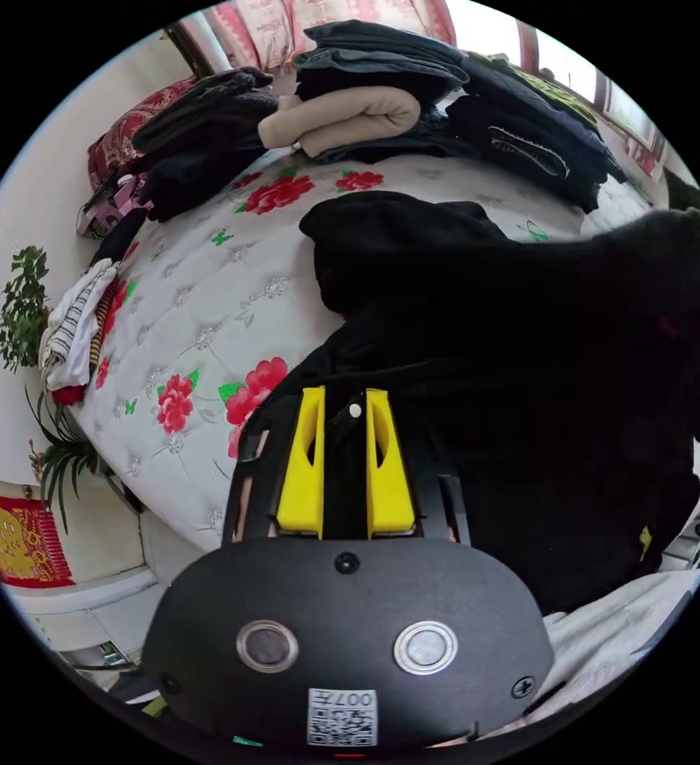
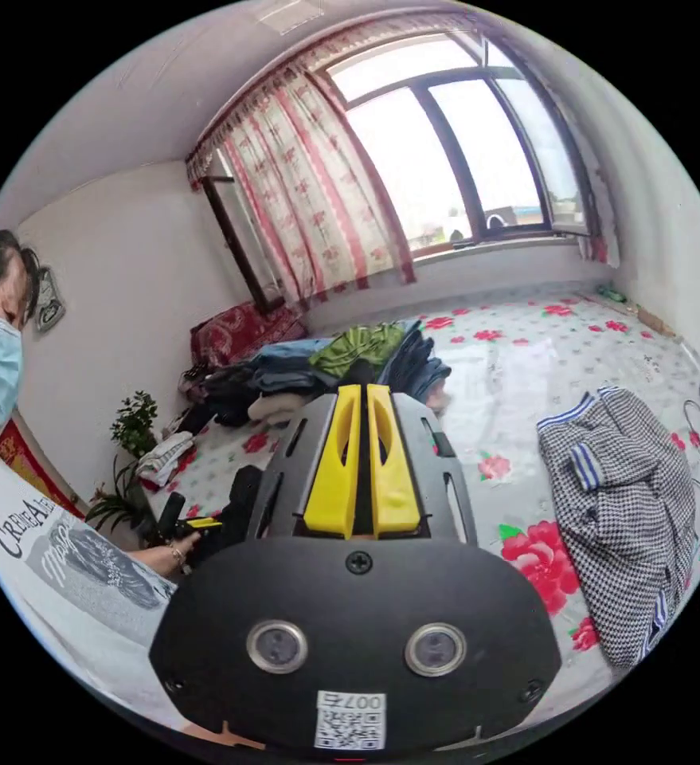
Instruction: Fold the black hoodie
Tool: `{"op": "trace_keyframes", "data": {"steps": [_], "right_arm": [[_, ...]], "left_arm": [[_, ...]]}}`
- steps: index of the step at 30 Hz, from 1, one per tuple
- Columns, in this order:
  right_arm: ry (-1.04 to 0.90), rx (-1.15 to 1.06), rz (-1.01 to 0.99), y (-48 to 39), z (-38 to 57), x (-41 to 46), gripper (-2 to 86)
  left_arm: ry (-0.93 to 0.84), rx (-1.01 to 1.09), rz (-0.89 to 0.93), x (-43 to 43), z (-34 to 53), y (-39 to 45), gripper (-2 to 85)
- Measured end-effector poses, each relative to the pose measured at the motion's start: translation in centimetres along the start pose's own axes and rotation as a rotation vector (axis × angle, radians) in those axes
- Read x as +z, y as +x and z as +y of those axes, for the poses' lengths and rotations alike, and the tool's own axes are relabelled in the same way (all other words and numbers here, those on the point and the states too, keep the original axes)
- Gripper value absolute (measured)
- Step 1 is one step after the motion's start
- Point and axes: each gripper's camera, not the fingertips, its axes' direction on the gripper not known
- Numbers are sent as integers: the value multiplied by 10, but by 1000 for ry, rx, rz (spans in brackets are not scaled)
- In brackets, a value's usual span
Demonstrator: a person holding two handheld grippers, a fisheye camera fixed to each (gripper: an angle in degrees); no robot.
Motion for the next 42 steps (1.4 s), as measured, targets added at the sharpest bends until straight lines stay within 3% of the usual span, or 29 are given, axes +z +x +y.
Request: {"op": "trace_keyframes", "data": {"steps": [4, 8, 12, 16, 18, 21, 26, 30, 32, 34, 38, 40, 42], "right_arm": [[45, -65, 254, 17, -40, -44, -1], [3, 19, 467, 82, -81, 3, 3], [-173, 167, 526, 141, -63, 67, 22], [-341, 55, 359, 105, 20, 103, 52], [-470, 68, 195, 76, 108, 119, 74], [-645, 155, 94, 45, 210, 134, 94], [-744, 162, 14, 2, 258, 149, 114], [-805, 9, 153, -27, 247, 174, 112], [-847, 63, 219, -20, 254, 186, 107], [-926, 174, 223, -13, 268, 198, 101], [-808, 319, 221, -34, 282, 176, 89], [-804, 283, 222, -47, 283, 167, 89], [-788, 200, 219, -59, 281, 152, 96]], "left_arm": [[41, 139, 17, 17, -51, 17, 77], [92, 322, 48, 26, -135, 69, 87], [95, 214, 20, 0, -166, 89, 82], [216, 79, -103, -29, -103, 61, 50], [204, 50, -65, -23, -54, 38, 51], [93, 63, 131, -3, 36, 15, 60], [-62, 202, 438, 3, 146, 37, 79], [-27, 387, 669, -12, 163, 75, 111], [-55, 575, 747, -16, 174, 110, 153], [-79, 711, 698, -13, 187, 137, 164], [-60, 772, 620, -10, 198, 159, 134], [-51, 720, 609, -14, 199, 152, 65], [-12, 672, 579, -23, 207, 139, 50]]}}
